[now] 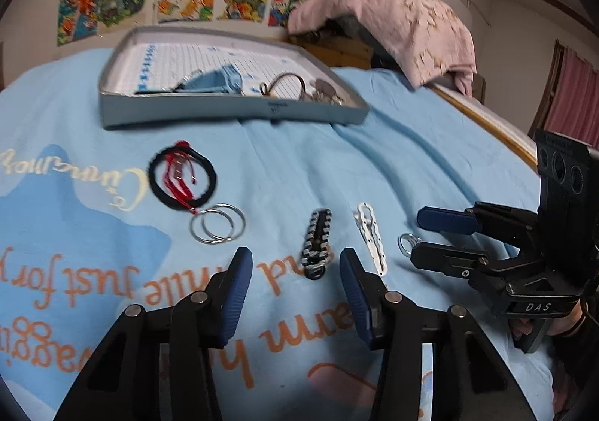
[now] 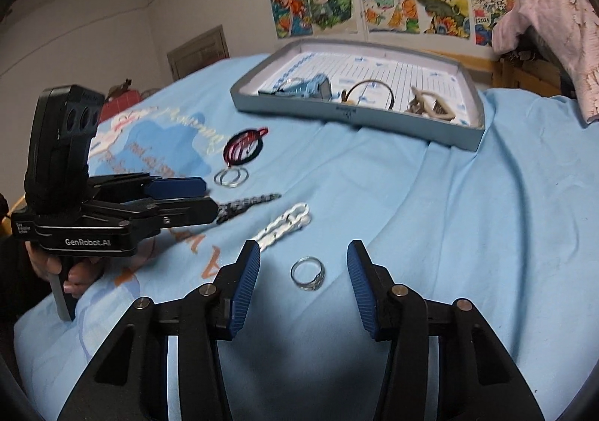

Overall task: Organize jewelry
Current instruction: 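Lower left tool onto the striped keychain while right tool closes on the silver ring, then carry keychain and silver ring into the grey tray and open both tools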

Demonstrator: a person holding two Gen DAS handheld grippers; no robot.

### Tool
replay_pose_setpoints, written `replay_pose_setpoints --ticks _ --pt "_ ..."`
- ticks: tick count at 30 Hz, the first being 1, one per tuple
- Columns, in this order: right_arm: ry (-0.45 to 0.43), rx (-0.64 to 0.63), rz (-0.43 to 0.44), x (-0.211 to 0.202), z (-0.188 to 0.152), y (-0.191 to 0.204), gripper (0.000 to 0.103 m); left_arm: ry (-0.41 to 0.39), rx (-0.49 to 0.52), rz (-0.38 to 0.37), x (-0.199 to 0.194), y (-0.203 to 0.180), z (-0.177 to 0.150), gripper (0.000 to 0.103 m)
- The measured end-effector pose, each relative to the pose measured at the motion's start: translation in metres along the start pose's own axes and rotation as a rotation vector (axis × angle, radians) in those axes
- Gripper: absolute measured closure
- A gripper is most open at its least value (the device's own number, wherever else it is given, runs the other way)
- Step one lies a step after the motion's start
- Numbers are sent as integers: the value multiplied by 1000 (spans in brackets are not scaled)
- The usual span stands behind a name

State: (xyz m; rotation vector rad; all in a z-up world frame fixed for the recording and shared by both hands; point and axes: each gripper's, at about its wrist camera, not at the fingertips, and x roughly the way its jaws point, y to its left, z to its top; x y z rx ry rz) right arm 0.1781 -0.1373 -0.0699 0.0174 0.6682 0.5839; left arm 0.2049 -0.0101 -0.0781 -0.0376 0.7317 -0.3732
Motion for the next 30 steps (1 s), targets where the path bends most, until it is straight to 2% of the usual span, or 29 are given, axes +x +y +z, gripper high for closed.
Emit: replay_pose_setpoints --ticks 2,4,8,11,13,17,19,24,30 --pt "13 -2 2 1 -1 0 60 18 10 -8 4 -2 1 59" --pt "32 -5 4 3 -2 1 67 34 21 -11 8 -5 1 65" --pt "65 -10 5 8 -4 2 67 54 33 -8 13 -8 1 69" --pt "87 -10 4 12 -5 2 67 67 30 -2 15 -7 0 77" --pt "101 -7 2 15 -6 2 68 71 28 2 18 -6 0 88" --pt "126 1 -13 19 -6 1 74 71 22 -5 19 -4 -1 88" --pt "135 6 -21 21 -7 0 84 70 27 0 20 -5 0 88" --pt "133 8 -27 21 -8 1 85 48 34 8 16 -6 -1 88" --pt "71 1 -24 7 -2 3 85 -12 10 6 -4 -4 6 88"
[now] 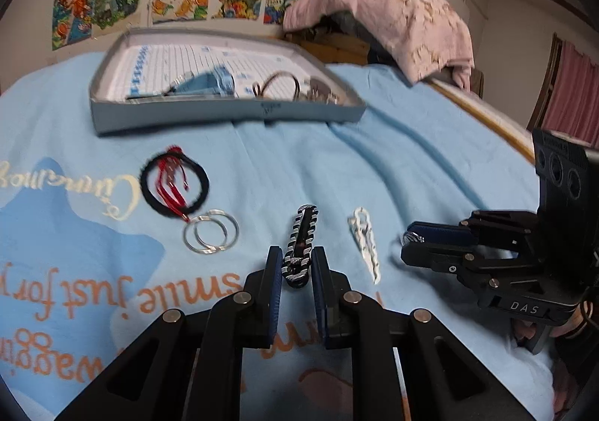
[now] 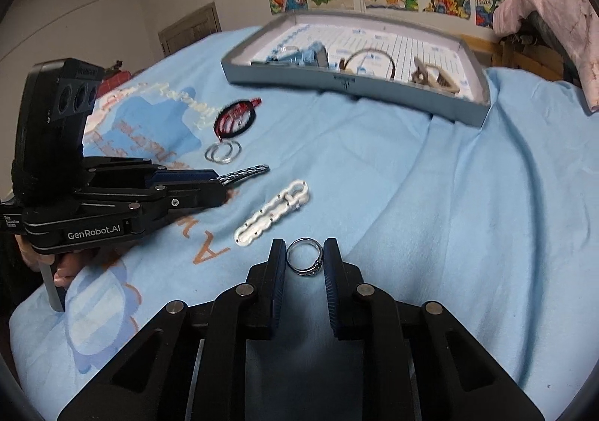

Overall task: Organize jewelry
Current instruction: 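Carry keychain and silver ring into the grey tray and open both tools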

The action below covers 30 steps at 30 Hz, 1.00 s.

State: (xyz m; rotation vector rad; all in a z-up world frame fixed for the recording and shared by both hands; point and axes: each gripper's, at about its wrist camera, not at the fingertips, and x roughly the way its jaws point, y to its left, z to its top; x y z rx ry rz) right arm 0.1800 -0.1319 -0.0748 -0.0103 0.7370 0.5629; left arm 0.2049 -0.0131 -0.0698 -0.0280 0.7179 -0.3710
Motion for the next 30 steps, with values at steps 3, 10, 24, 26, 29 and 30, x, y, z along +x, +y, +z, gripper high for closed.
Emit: replay_pose_setpoints --ticks 3,10,24,26,29,30 --pt "-37 1 3 -9 4 0 85 -36 -11 3 -13 1 5 88" --pt "-131 2 -8 -23 29 -1 85 -119 -43 78 -31 7 30 88" --pt "-265 58 -86 36 144 -17 85 -207 -166 287 -1 88 117 88" --pt "-257 100 -103 52 149 -25 85 -186 -174 280 11 97 125 88" --pt "-221 160 -122 81 153 -39 85 -148 -171 277 29 105 132 88" --pt "-207 163 -132 91 154 -42 85 -139 -170 276 33 107 133 88"
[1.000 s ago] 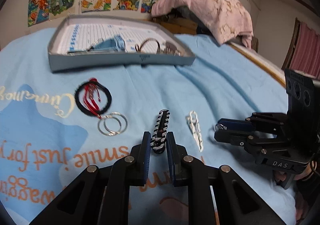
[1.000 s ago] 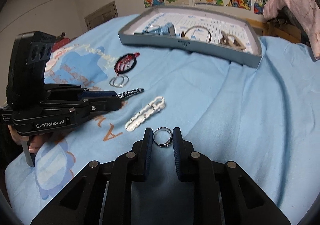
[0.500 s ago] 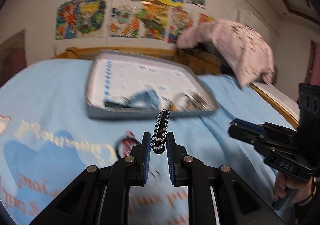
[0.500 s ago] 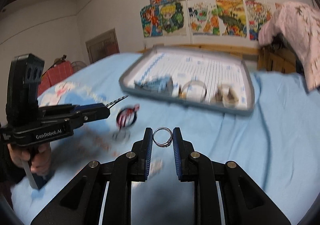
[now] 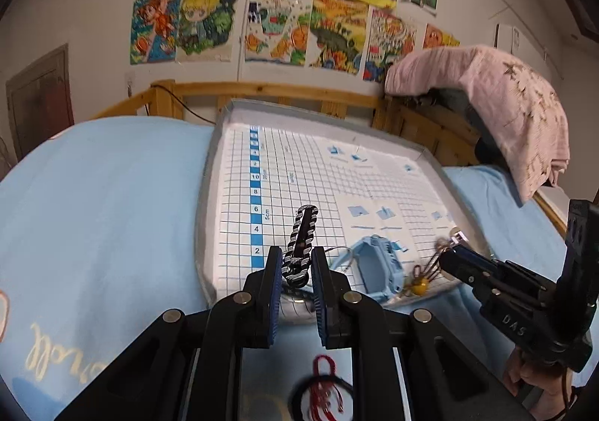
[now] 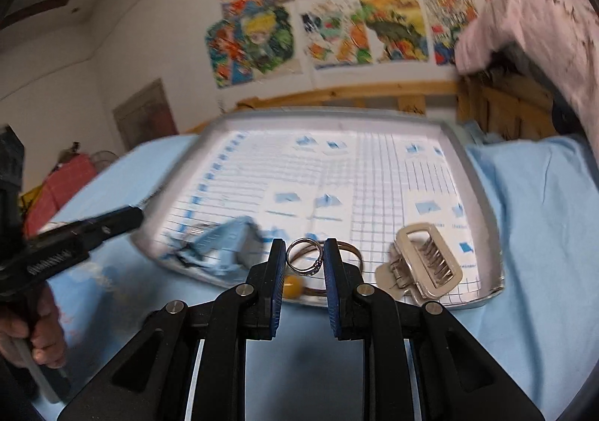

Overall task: Organize jewelry
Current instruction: 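Carry keychain and silver ring into the grey tray and open both tools, then withdraw both tools from the tray back over the bed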

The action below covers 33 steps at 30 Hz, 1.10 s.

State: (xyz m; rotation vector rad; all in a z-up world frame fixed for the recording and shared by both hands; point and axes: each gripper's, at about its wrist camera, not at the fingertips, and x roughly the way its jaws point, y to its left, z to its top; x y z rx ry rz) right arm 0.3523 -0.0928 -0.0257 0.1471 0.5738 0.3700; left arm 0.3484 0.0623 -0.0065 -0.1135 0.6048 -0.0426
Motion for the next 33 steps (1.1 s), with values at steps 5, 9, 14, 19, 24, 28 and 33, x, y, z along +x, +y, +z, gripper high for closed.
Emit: replay_pose_setpoints --ticks 5,9,14,19,24,28,33 --pt "35 16 -13 23 -6 -2 85 44 -9 -5 20 0 -4 88" --pt "46 14 -11 28 -8 -1 85 55 -11 -2 24 -1 -9 88" --pt "65 18 -6 32 -10 -2 84 55 -1 -2 22 -4 -12 86" --pt "58 30 -1 28 -9 -7 73 50 -21 -17 18 -2 -12 72" --pt "41 45 -4 7 -10 -9 58 -21 -24 -7 -10 -6 -15 34" --pt "-13 46 0 -24 -9 -8 48 -79 -17 -20 -45 -13 -18 25" --pt "-133 43 15 -80 -5 0 28 -196 -18 -19 -103 -18 -24 1"
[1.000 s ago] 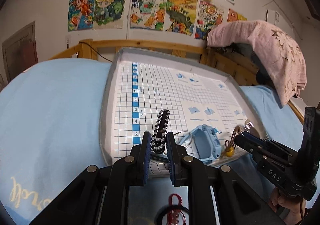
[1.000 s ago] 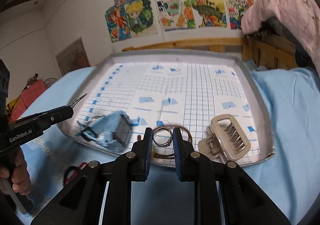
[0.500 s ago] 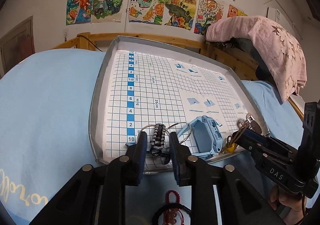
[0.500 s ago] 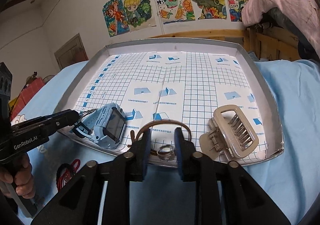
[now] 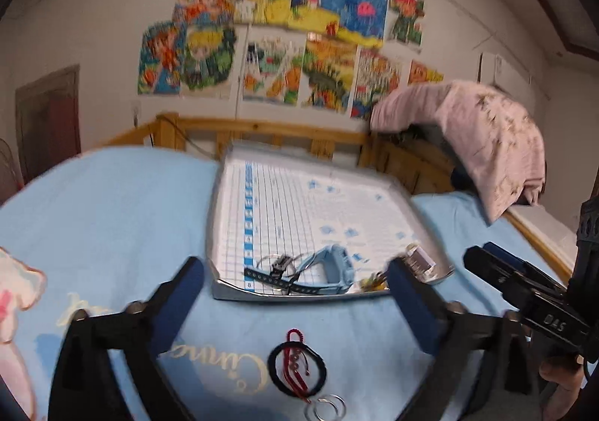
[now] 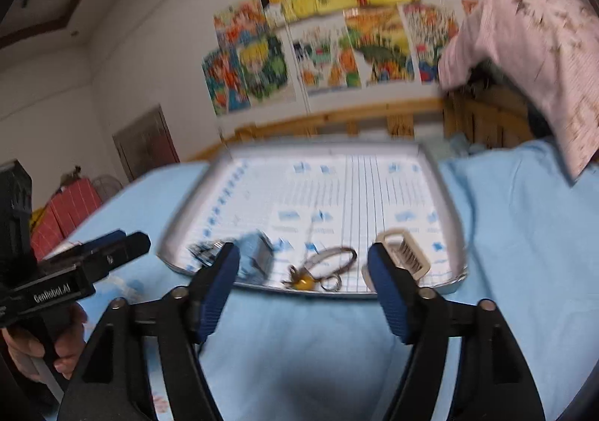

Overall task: Organize jewelry
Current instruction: 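Withdraw both tools from the tray back over the bed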

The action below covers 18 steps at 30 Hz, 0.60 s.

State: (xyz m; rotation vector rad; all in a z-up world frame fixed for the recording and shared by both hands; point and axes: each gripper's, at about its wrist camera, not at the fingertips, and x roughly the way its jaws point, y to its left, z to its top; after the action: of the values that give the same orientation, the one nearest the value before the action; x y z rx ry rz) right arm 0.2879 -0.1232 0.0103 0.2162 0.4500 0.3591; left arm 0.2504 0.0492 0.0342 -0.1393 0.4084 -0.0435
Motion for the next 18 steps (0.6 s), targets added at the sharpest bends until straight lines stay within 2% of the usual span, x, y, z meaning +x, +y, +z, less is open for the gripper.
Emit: replay_pose_setpoints --ticks 4,6,11,18 --pt "-105 -19 16 -52 4 14 9 -83 -11 1 -47 -3 -1 0" --pt "-141 -21 25 -73 3 18 6 -119 -14 3 -70 -5 -2 0" --pt "-207 -17 55 -129 -5 29 4 -191 6 36 -126 -17 -13 0" --pt "-250 -4 51 -191 -27 36 3 -238 12 39 -187 -29 -38 0"
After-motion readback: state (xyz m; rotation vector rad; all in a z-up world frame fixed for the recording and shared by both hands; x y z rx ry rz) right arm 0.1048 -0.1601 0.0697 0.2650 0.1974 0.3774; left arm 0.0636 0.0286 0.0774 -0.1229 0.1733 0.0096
